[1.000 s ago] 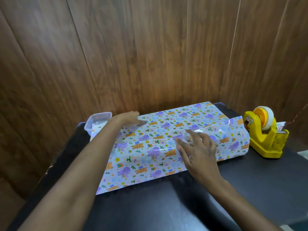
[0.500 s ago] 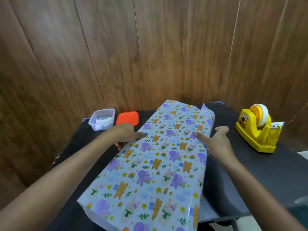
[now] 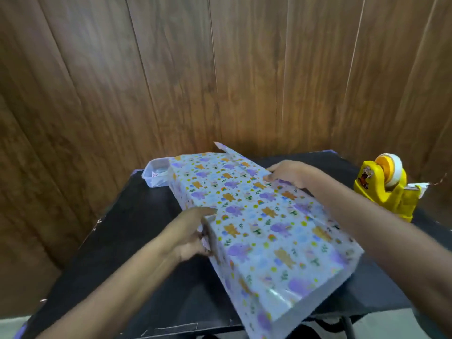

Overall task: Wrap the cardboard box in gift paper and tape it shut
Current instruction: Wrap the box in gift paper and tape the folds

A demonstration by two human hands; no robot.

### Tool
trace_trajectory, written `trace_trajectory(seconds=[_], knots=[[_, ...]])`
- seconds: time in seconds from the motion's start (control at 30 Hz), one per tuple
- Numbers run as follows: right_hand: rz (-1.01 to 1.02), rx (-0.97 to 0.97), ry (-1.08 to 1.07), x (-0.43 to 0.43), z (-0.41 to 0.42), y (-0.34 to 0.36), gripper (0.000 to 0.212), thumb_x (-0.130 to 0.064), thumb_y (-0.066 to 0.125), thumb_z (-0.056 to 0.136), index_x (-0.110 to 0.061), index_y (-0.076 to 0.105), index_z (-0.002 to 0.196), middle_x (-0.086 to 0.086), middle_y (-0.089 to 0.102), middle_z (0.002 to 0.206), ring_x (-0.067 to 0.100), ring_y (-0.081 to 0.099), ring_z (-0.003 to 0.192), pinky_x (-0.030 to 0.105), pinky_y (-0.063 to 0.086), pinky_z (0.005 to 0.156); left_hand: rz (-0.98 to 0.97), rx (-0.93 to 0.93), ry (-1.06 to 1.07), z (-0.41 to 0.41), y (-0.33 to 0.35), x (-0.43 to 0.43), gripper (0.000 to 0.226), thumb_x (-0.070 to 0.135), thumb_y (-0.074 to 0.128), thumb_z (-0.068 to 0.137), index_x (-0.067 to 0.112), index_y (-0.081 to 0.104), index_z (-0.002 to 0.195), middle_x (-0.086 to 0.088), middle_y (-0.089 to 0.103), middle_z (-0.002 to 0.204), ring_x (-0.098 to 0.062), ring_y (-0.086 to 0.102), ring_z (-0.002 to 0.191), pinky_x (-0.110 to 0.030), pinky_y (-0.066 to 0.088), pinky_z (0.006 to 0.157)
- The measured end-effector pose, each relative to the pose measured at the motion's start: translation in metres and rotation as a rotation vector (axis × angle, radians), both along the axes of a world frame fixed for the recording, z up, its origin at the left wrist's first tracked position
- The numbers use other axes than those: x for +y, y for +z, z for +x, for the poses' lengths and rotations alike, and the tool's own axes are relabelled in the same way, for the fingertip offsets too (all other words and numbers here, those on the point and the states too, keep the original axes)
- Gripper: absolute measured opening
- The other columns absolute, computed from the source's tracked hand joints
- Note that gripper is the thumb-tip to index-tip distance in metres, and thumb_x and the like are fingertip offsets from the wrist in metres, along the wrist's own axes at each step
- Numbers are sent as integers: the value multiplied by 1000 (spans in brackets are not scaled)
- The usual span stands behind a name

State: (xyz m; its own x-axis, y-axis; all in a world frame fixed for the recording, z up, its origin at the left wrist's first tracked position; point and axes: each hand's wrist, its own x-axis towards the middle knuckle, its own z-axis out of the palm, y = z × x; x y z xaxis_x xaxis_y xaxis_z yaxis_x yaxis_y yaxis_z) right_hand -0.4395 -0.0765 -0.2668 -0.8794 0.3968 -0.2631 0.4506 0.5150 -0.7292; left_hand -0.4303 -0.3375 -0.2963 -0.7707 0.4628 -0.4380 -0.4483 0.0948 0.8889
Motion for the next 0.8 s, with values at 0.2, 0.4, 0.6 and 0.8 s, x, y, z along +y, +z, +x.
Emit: trace_trajectory(seconds=[0.2,0.4,0.6,0.8], knots=[[318,-53,113,-12,-26,-1,47,-30,46,98,-13,41,141,6,55,131,24,52,119,31,40,99,18,-137,-15,8,6,5,20,19,52,94,3,52,82,-12,56,81,-33,61,76,-70,38,88],[358,-5,299,-18,-45,4,46,-28,45,99,-8,42,140,11,57,130,22,53,118,26,39,88,217,-220,-71,58,-9,43,14,14,51,91,2,58,90,-14,62,72,-24,57,56,-40,55,66],[291,48,418,-32,-64,3,46,-21,51,97,-25,43,141,-2,49,141,14,46,127,21,37,95,183,-110,-278,65,7,27,15,8,52,89,7,66,91,-11,61,93,-25,56,69,-35,56,70],[609,-63,332,-32,-68,-11,55,-60,34,93,-43,25,145,-8,28,153,29,17,143,54,13,111,-210,560,-132,13,36,7,13,16,58,91,6,63,86,-15,70,80,-18,64,59,-24,51,53]])
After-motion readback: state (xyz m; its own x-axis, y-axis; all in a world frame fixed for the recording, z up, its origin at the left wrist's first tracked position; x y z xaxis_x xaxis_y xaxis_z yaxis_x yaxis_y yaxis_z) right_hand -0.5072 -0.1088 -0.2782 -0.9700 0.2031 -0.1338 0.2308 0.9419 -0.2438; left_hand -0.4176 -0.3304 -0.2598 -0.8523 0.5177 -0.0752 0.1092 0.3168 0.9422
